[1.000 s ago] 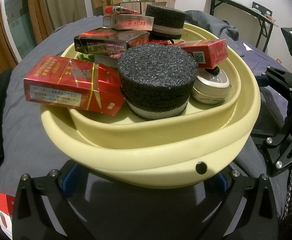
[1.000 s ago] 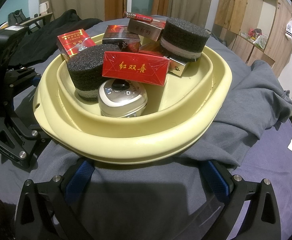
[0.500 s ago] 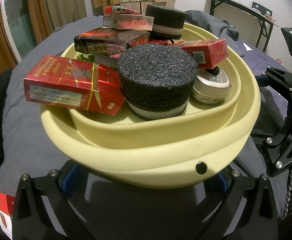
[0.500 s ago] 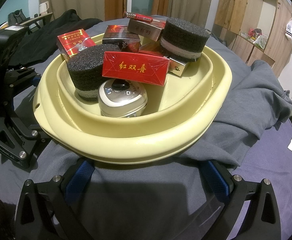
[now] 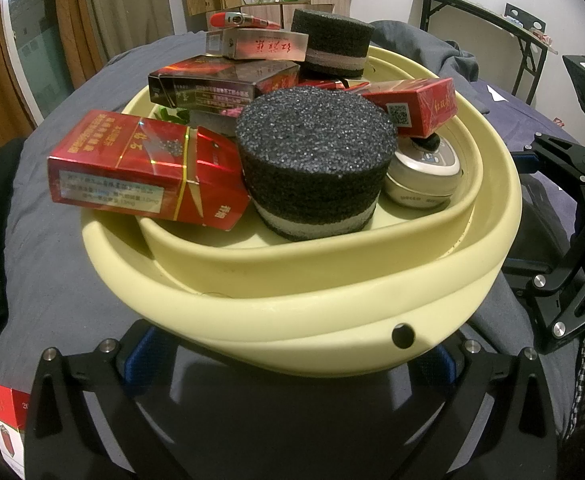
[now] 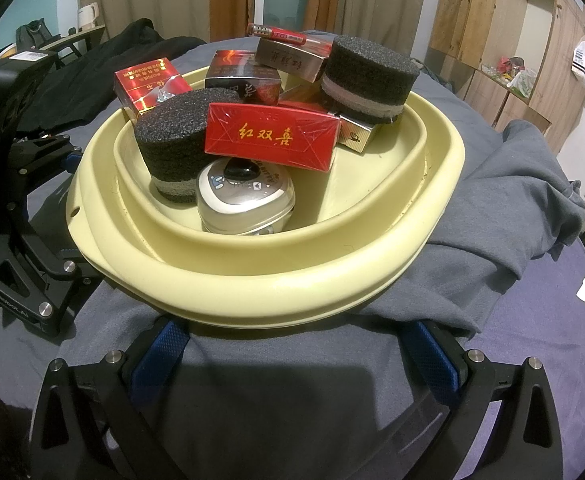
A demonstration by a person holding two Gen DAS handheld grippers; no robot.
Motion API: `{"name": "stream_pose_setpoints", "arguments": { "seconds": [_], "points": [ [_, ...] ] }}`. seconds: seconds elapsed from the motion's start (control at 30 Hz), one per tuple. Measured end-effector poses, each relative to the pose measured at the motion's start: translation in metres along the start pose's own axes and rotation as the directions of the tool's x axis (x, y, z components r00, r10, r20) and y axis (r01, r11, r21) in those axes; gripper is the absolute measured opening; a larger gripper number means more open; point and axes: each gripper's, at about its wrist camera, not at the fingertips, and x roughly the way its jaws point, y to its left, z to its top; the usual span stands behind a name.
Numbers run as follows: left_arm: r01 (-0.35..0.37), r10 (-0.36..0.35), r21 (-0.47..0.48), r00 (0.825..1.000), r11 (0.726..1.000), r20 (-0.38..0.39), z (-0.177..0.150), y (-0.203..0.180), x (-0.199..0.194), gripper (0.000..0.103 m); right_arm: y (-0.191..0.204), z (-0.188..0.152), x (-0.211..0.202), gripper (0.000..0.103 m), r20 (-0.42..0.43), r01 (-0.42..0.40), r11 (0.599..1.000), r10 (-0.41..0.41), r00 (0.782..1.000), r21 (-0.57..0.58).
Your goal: Organize rigid objects
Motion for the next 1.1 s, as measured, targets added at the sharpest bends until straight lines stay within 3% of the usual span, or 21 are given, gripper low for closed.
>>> {"name": "stream_pose_setpoints", "arguments": {
  "seconds": [1.1],
  "points": [
    [-0.019,0.019,0.012,1.000,1.000,0.005,-0.0003,-0.0048,-0.0019,0.103,0.0000,-0.0001,-0.0002,0.103,0.000,0.000,1.000,0.000,1.000,0.000]
  ]
}}
